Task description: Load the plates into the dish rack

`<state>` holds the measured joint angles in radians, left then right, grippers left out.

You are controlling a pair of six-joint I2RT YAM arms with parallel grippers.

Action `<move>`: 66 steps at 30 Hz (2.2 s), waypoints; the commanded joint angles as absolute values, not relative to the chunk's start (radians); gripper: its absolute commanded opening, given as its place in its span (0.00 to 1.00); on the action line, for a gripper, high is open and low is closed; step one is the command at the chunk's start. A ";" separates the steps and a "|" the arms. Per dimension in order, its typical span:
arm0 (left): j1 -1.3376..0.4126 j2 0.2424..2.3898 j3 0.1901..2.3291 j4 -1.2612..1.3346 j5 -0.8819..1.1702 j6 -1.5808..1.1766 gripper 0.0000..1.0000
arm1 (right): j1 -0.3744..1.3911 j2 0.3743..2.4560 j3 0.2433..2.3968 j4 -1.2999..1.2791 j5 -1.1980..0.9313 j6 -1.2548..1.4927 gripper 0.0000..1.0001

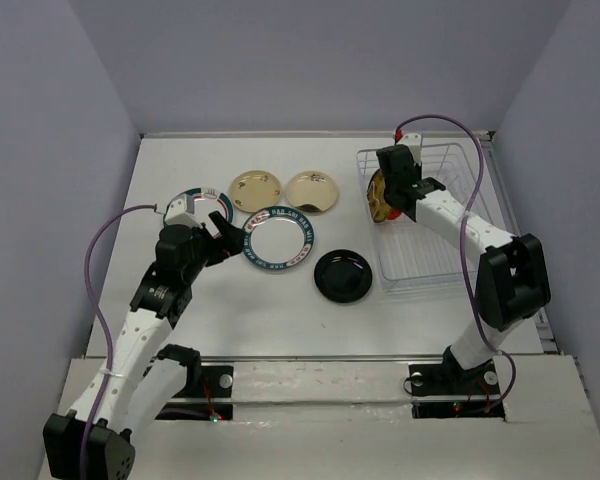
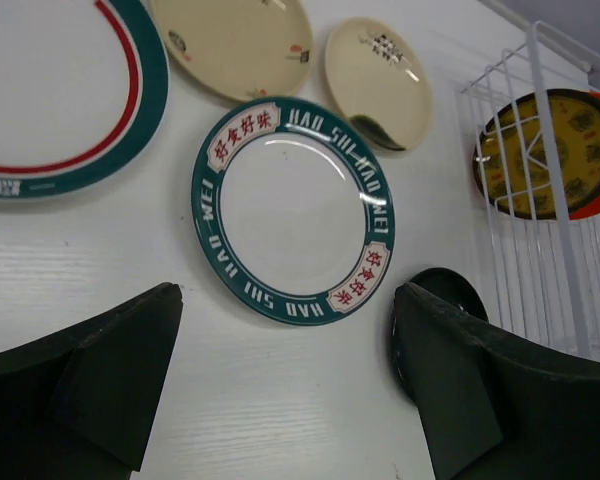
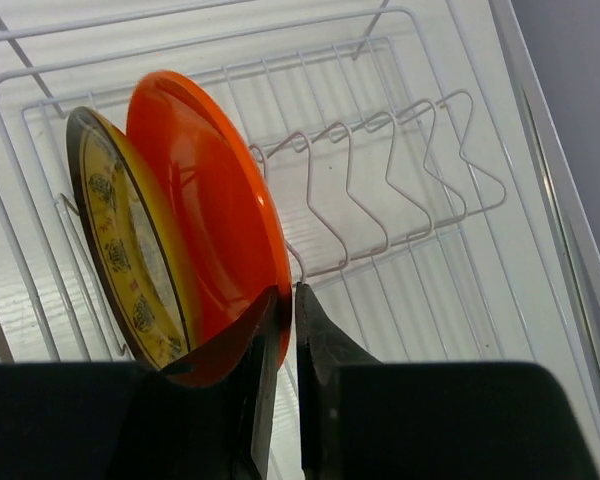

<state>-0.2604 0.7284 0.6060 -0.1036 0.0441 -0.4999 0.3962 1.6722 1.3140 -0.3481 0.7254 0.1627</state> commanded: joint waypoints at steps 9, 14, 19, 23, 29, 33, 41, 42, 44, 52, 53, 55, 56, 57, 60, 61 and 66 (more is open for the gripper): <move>-0.262 0.837 0.359 0.119 -0.129 -0.795 0.90 | 0.400 1.567 1.316 -0.341 0.715 0.180 0.62; -0.268 0.954 0.383 0.182 -0.163 -0.793 0.81 | 0.400 1.461 1.287 -0.345 0.698 0.167 0.70; -0.285 1.086 0.402 0.267 -0.167 -0.831 0.79 | 0.400 1.347 1.221 -0.353 0.666 0.192 0.70; -0.310 1.205 0.445 0.331 -0.169 -0.845 0.79 | 0.400 1.202 1.154 -0.347 0.556 0.245 0.71; -0.330 1.322 0.451 0.425 -0.147 -0.865 0.67 | 0.400 1.024 1.037 -0.273 0.349 0.282 0.71; -0.339 1.368 0.446 0.471 -0.144 -0.880 0.54 | 0.400 0.953 0.987 -0.229 0.205 0.325 0.71; -0.351 1.393 0.402 0.577 -0.178 -0.916 0.35 | 0.400 0.887 0.917 -0.192 0.054 0.393 0.70; -0.351 1.402 0.396 0.589 -0.179 -0.917 0.34 | 0.400 0.882 0.907 -0.180 0.023 0.408 0.70; -0.353 1.413 0.393 0.612 -0.184 -0.914 0.27 | 0.400 0.881 0.899 -0.166 0.008 0.416 0.70; -0.353 1.336 0.319 0.660 -0.170 -0.908 0.06 | 0.400 0.894 0.835 -0.109 -0.192 0.485 0.75; -0.354 1.301 0.299 0.657 -0.164 -0.907 0.06 | 0.400 0.896 0.834 -0.109 -0.208 0.489 0.75; -0.357 1.166 0.244 0.637 -0.161 -0.905 0.06 | 0.400 0.897 0.824 -0.094 -0.244 0.502 0.77; -0.359 1.119 0.230 0.615 -0.161 -0.905 0.06 | 0.400 0.902 0.821 -0.086 -0.256 0.508 0.78; -0.360 1.020 0.209 0.570 -0.160 -0.896 0.06 | 0.400 0.905 0.821 -0.069 -0.297 0.514 0.79; -0.365 0.828 0.209 0.444 -0.172 -0.874 0.06 | 0.410 0.948 0.830 -0.043 -0.368 0.523 0.80; -0.365 0.783 0.213 0.395 -0.176 -0.859 0.06 | 0.423 0.977 0.833 -0.032 -0.377 0.523 0.80; -0.367 0.585 0.305 0.253 -0.164 -0.821 0.06 | 0.477 1.078 0.850 0.032 -0.380 0.532 0.81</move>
<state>-0.3599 0.6971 0.2092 0.3225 -0.1493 -0.8570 0.4332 1.0218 0.8200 -0.0822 -0.3252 0.5110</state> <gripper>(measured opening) 0.091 0.809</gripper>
